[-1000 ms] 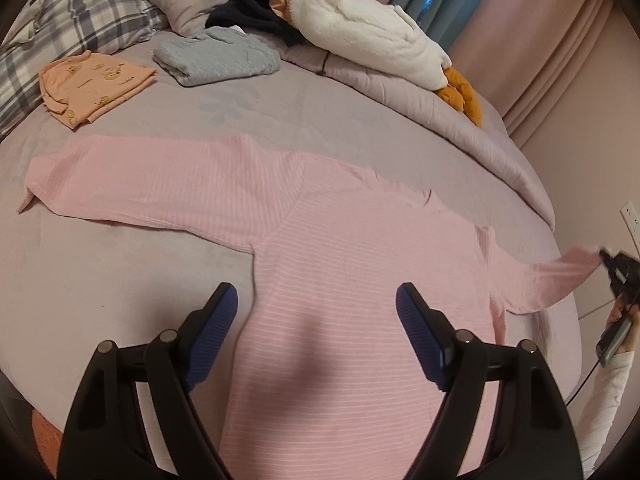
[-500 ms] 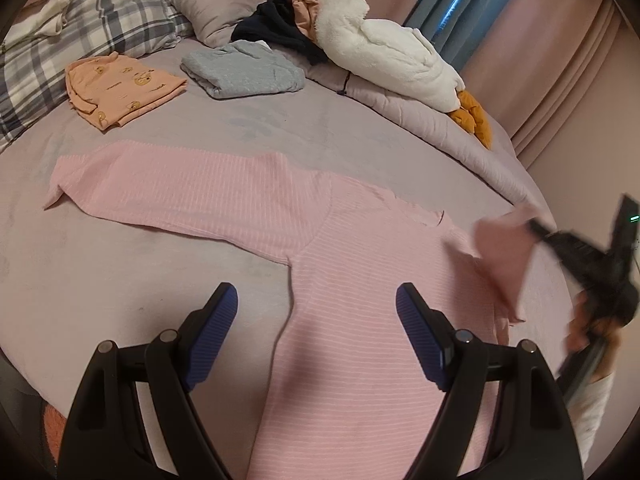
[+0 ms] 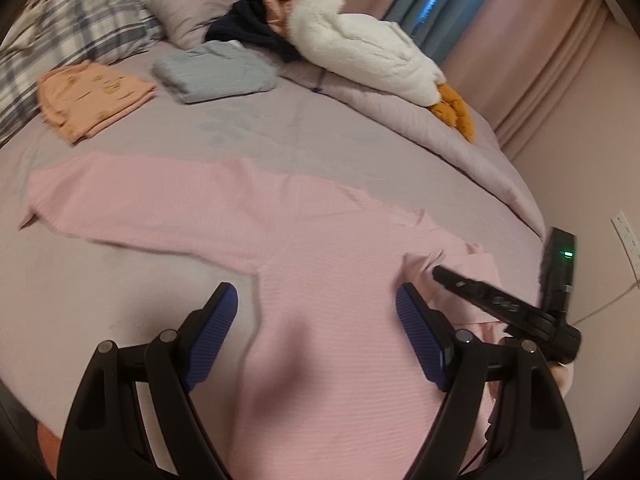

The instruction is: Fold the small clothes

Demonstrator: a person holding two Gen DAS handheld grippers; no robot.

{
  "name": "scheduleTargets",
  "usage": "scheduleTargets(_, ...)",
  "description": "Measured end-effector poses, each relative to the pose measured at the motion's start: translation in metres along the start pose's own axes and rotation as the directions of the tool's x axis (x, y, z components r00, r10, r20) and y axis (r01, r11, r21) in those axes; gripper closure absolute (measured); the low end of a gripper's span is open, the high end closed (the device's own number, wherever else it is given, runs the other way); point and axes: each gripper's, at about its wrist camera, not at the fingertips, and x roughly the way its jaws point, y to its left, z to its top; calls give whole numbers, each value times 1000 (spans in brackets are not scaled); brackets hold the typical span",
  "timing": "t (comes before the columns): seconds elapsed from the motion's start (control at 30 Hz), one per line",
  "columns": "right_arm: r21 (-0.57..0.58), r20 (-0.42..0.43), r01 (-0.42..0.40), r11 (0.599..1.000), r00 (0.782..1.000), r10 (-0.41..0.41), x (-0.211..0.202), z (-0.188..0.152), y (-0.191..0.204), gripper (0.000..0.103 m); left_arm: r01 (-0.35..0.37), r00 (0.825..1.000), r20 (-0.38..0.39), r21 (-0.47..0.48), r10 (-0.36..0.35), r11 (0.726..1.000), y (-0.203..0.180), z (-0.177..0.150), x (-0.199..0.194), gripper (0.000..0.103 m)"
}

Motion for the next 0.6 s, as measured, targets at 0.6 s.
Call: scheduleTargets(0.6,274,171,258,927,935,-310,-89,-54,-99,47,132,939,-325,30,-115,991,-70,-8,176,53)
